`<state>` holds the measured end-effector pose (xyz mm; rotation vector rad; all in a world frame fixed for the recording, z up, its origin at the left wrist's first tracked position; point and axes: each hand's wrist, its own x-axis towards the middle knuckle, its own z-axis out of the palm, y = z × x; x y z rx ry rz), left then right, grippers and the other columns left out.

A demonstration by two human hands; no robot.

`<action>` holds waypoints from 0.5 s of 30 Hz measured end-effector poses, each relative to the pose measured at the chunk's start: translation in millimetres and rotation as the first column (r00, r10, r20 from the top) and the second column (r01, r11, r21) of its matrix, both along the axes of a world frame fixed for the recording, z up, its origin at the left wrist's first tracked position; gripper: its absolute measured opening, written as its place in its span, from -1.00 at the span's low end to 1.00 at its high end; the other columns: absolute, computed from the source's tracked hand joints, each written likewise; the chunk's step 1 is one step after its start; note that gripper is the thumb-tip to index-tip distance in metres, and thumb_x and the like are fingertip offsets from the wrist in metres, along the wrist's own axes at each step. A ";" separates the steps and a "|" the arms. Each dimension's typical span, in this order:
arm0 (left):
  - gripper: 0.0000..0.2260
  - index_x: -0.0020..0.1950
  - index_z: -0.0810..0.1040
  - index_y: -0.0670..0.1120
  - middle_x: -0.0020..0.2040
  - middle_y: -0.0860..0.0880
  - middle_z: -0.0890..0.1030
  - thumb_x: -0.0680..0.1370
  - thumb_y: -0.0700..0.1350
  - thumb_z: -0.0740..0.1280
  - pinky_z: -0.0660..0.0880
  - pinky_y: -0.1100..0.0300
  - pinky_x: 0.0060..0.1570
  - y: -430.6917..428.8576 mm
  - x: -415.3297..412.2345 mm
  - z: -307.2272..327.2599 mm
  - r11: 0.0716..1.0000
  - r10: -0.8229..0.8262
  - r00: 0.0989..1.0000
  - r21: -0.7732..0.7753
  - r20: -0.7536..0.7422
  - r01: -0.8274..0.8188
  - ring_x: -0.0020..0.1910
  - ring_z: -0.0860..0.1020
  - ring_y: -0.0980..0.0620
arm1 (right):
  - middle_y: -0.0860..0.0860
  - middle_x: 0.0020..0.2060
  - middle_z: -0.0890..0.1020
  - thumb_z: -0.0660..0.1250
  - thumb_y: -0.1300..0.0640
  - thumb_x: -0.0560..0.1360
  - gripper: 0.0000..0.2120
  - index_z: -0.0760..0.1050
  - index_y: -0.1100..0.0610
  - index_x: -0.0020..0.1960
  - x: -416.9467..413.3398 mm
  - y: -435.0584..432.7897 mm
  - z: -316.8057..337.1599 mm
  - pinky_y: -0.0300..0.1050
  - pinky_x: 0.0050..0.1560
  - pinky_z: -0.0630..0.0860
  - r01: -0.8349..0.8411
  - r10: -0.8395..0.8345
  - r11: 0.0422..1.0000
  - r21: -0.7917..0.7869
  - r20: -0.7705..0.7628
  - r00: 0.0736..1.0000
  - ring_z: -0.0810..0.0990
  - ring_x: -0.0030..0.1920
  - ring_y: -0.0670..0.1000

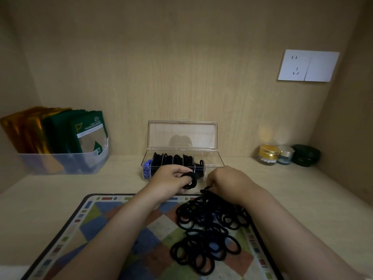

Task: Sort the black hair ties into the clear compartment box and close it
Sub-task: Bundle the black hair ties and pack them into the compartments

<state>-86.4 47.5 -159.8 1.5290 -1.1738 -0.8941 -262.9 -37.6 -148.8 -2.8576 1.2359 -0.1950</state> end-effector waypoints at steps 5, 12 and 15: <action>-0.84 0.08 0.63 -0.01 -0.10 -0.09 0.69 0.52 -0.16 0.45 0.64 0.18 -0.15 -1.2 1.2 -2.3 0.999 0.050 0.999 -0.020 -0.013 -0.051 -0.11 0.68 -0.01 | -0.09 -0.20 0.67 0.48 0.04 0.47 -0.96 0.68 0.00 -0.14 -7.2 6.5 13.2 -0.15 -0.16 0.55 -0.060 -0.030 0.981 0.182 0.458 0.889 0.60 -0.24 -0.13; -0.82 0.12 0.70 -0.09 -0.01 -0.08 0.73 0.54 -0.12 0.43 0.65 0.13 -0.04 -1.5 -9.1 -4.0 0.998 -0.062 0.985 -0.028 -0.162 0.058 -0.03 0.71 0.00 | 0.06 -0.50 0.60 0.48 0.19 0.48 -0.95 0.70 0.16 -0.12 1.8 25.1 16.1 -0.19 -0.55 0.43 -0.211 -0.190 0.863 0.459 0.682 0.706 0.49 -0.55 -0.02; -0.78 0.20 0.65 -0.13 0.03 -0.15 0.72 0.60 -0.10 0.35 0.63 0.09 0.06 -2.4 -12.7 -3.9 0.992 -0.112 0.963 0.030 -0.245 0.123 0.00 0.70 -0.07 | -0.05 -0.54 0.59 0.50 0.16 0.46 -0.96 0.70 0.12 -0.16 6.0 23.7 10.1 -0.22 -0.54 0.42 -0.119 -0.220 0.903 0.412 0.683 0.696 0.47 -0.59 -0.09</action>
